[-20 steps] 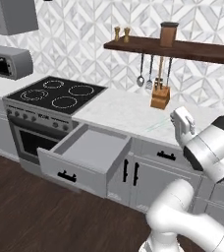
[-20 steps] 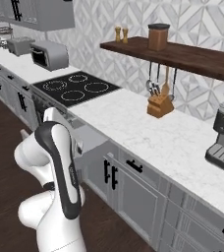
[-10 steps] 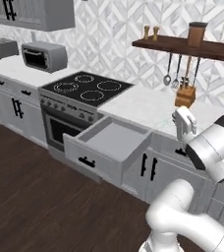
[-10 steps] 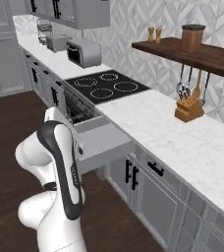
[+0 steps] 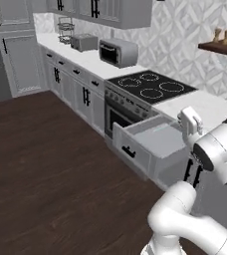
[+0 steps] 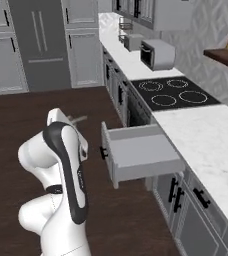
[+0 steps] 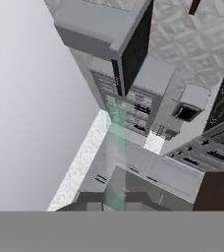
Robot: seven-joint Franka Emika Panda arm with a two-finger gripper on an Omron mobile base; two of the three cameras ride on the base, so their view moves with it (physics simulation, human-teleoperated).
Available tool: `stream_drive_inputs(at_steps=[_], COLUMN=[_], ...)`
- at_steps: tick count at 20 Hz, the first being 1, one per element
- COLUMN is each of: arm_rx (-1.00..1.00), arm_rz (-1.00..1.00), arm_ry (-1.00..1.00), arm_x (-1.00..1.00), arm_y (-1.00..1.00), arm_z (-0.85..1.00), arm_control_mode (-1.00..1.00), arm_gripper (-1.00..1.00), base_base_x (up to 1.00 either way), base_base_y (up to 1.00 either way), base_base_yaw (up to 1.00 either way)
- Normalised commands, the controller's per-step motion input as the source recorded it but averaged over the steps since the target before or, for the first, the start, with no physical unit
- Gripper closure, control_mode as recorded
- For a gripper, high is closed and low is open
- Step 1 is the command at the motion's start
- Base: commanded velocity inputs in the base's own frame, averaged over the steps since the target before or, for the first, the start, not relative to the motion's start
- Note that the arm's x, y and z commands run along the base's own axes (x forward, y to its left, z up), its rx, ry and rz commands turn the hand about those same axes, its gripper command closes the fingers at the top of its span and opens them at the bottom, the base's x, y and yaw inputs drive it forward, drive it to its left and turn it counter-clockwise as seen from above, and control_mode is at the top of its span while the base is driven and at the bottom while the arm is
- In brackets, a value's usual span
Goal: Take a straw from the drawer in front and place it inside the glass cup on the dining counter.
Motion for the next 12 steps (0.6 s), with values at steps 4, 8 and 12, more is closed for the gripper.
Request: stream_drive_inputs(at_steps=[4, 8, 12], arm_rx=[0.00, 0.00, 0.00], arm_rz=[0.00, 0.00, 0.00], arm_ry=[0.00, 0.00, 0.00], arm_x=[0.00, 0.00, 0.00], arm_y=[0.00, 0.00, 0.00], arm_z=[0.00, 0.00, 0.00], arm_control_mode=[1.00, 1.00, 1.00], arm_gripper=[1.00, 1.00, 1.00], base_base_x=[-0.24, -0.14, -0.01], base_base_y=[0.00, -0.01, 0.00], base_base_yaw=[0.69, 0.69, 0.67])
